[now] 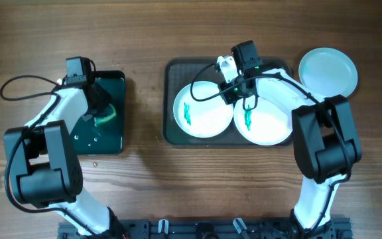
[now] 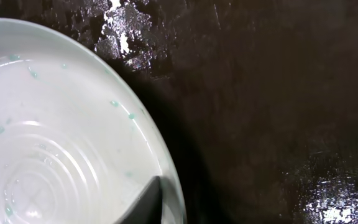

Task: Clean dirty plates on tray and stack at the side
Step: 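Grasp the rim of the front-right plate with the right gripper, then lift the sponge from the water with the left gripper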

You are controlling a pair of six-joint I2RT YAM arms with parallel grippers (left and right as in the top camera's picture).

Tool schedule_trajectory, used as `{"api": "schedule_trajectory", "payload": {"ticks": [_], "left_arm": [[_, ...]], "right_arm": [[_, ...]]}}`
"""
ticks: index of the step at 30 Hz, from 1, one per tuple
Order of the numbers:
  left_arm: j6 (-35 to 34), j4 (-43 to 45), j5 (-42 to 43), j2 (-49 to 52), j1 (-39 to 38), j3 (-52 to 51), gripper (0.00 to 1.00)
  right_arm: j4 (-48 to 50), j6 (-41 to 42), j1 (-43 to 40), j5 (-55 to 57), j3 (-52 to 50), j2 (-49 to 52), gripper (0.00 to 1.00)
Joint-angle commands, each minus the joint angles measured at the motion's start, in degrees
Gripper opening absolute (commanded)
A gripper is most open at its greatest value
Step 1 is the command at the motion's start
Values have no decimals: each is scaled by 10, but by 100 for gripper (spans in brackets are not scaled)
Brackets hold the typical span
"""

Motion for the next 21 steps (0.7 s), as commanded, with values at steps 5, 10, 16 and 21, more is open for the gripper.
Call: {"api": "schedule_trajectory", "payload": {"ticks": [5, 10, 16, 21], "left_arm": [[5, -30, 11, -24, -2, 5, 4], [5, -89, 27, -120, -27, 18, 4], [-7, -84, 115, -170, -113, 18, 4], [-80, -34, 137, -159, -226, 18, 4]], "right_arm": [[0, 32, 0, -8, -6, 16, 4], [18, 101, 0, -31, -6, 16, 4], [16, 143, 3, -32, -6, 16, 4], [21, 164, 21, -33, -6, 16, 4]]}}
